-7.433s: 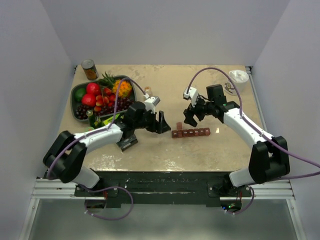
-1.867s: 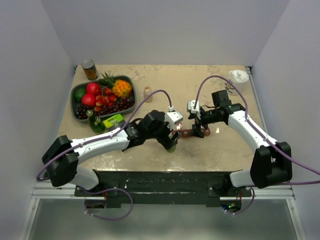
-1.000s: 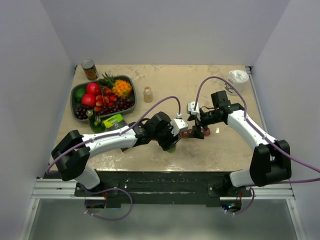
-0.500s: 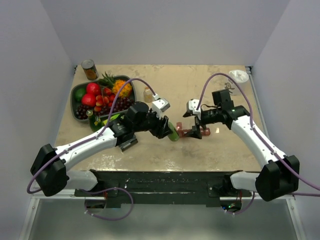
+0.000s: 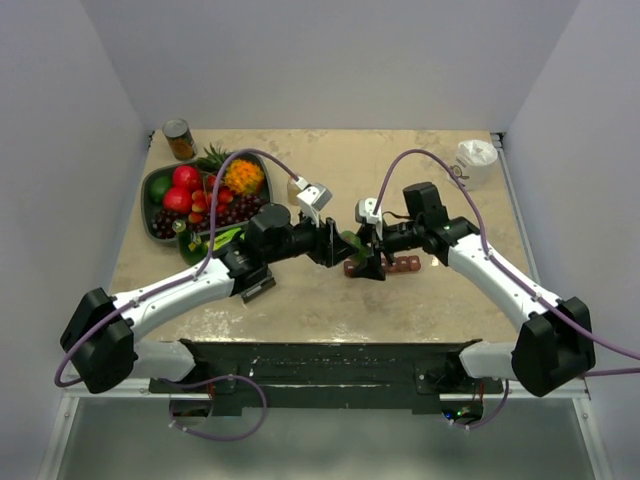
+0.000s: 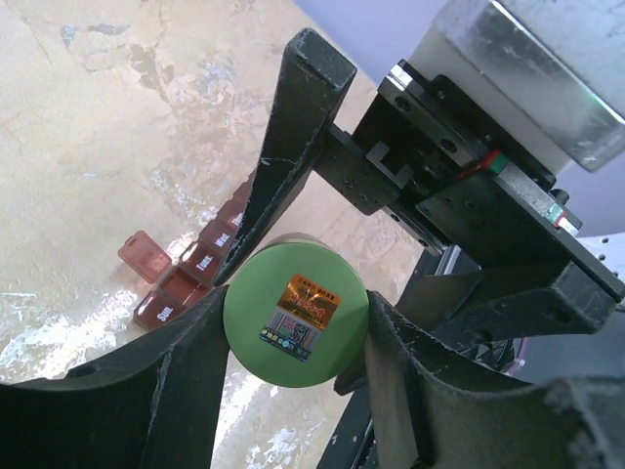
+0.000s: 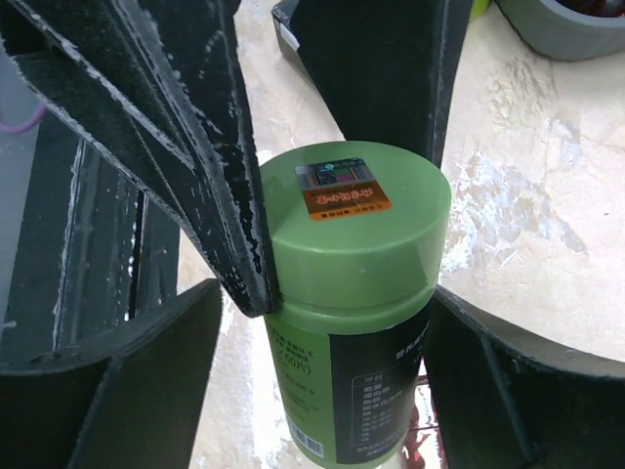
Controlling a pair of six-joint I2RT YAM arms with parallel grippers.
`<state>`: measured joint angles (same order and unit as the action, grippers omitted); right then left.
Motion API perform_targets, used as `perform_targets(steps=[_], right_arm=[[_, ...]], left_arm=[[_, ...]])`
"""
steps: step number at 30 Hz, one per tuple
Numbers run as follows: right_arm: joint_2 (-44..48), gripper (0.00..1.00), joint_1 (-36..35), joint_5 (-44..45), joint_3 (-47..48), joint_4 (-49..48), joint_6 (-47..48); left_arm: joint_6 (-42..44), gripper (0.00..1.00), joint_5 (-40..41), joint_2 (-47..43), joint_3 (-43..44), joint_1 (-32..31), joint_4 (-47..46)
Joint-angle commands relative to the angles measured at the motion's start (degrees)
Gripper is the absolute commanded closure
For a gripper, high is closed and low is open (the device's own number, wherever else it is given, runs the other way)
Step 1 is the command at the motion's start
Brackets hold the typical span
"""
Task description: Sort the pills into containers
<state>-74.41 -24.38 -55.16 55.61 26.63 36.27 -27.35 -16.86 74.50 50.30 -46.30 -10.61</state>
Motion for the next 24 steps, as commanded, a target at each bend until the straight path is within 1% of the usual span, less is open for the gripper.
perform_targets(steps=[1,3,6,7,8,10,11,13,14,15,17,19,20,21,22,23,24], right_arm=[[0.85,0.22,-0.23,0.84,-0.68,-4.22,-4.28],[1.11,0.25,-0.14,1.45,-0.95,-4.57,-4.63],[1.37,0.47,-0.23,1.89,-1.21,-5.27,-5.68],[1.37,0.66,-0.14,1.98,-1.12,-5.54,-6.21],[1.29,0.72,-0.14,1.63,-0.95,-5.54,-6.74],[1.2,0.81,-0.14,1.37,-0.6,-5.19,-6.74],[1.46,0.88,-0.14,1.37,-0.6,-5.19,-6.74],[1.72,0.93,-0.14,1.72,-0.68,-5.36,-6.91],[1.64,0.96,-0.14,1.37,-0.68,-5.1,-6.74],[1.55,0.97,-0.14,-0.63,-0.6,-4.84,-6.39],[1.38,0.98,-0.14,-2.93,-0.24,-2.73,-4.29],[1.37,0.99,-0.14,-3.3,0.02,-2.03,-3.67],[1.37,1.0,-0.23,-1.99,-0.07,-2.11,-3.58],[1.72,1.0,-0.23,-0.41,-0.16,-2.81,-3.92],[2.07,1.0,-0.31,3.18,-0.59,-4.38,-4.45],[2.43,1.0,-0.32,4.87,-0.94,-5.61,-6.11],[3.3,1.0,-0.32,6.36,-1.3,-6.84,-7.0]], left_arm=[[-3.58,1.0,3.23,-3.65,-1.08,-0.02,-8.37],[-4.2,1.0,4.9,-4.45,-1.7,-0.02,-8.9],[-5.78,1.0,5.53,-5.85,-3.19,0.42,-10.48],[-6.48,1.0,5.18,-5.94,-3.89,0.6,-11.35],[-6.83,1.0,4.48,-5.94,-3.98,0.77,-11.54],[-7.89,1.0,3.77,-5.68,-4.33,1.3,-11.8],[-8.24,1.0,2.72,-5.59,-4.51,1.56,-12.15],[-8.33,1.0,1.93,-5.68,-4.95,2.01,-13.46],[-7.37,1.0,0.18,-5.59,-4.78,2.01,-13.73],[-3.97,1.0,-0.62,-5.59,-4.43,2.09,-12.95],[-0.17,1.0,-1.76,-5.68,-3.11,2.36,-10.85],[0.29,1.0,-1.59,-5.42,-1.62,3.85,-6.81],[-0.93,1.0,-1.16,-5.16,-1.09,4.72,-5.4],[-5.47,1.0,-0.37,-4.46,0.13,6.12,-2.25],[-8.13,1.0,0.42,-4.02,0.67,6.57,-0.48],[-11.46,1.0,3.65,-3.66,1.28,6.75,1.1],[-20.46,1.0,5.24,-2.88,1.98,6.84,3.9]])
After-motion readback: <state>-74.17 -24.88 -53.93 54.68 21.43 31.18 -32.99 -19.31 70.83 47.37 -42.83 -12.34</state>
